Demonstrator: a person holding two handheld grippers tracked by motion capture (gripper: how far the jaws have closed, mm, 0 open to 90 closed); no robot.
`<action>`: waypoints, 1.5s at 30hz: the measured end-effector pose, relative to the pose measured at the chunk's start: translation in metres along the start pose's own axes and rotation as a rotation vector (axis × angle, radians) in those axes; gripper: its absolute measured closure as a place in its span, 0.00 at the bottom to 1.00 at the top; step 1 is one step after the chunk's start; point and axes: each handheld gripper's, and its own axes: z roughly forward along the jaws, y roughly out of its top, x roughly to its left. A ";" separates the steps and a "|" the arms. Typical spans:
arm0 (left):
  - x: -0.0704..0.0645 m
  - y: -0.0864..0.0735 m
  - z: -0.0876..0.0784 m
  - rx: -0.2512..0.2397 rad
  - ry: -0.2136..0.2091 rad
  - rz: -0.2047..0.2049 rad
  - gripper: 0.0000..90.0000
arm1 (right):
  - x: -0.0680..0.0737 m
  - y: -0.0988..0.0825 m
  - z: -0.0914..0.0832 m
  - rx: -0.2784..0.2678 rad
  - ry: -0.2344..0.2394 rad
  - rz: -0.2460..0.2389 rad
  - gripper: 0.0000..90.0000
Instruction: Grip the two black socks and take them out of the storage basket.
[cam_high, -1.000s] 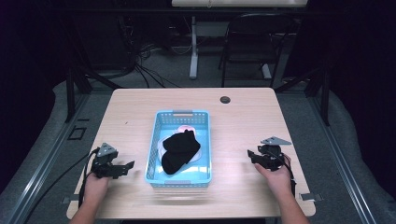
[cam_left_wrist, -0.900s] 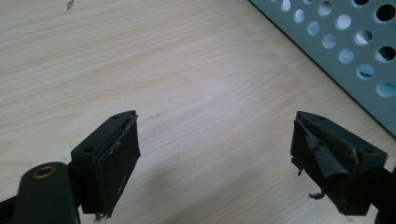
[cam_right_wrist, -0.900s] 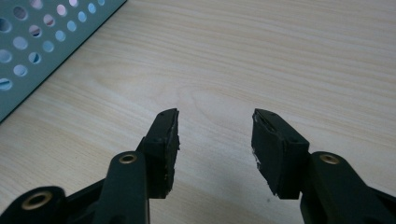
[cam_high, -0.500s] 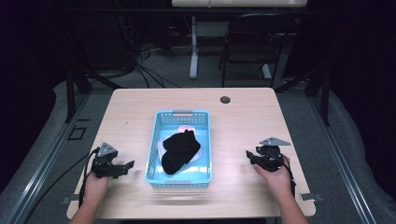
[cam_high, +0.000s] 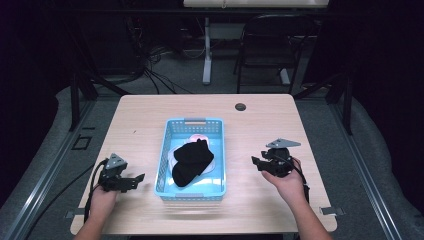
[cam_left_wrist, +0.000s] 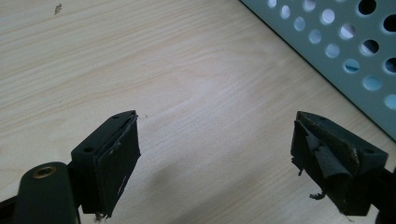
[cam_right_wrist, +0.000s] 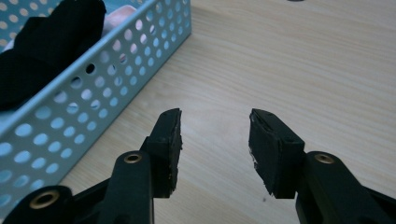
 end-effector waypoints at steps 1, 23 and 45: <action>-0.001 0.000 0.000 0.001 0.001 0.009 0.17 | 0.002 0.004 0.000 0.001 0.004 -0.005 0.61; 0.001 0.000 -0.001 -0.001 -0.017 -0.007 0.17 | 0.044 0.071 0.029 0.013 0.124 -0.086 0.60; 0.002 0.000 -0.003 -0.018 -0.017 -0.011 0.17 | 0.084 0.105 0.078 0.097 0.149 -0.146 0.63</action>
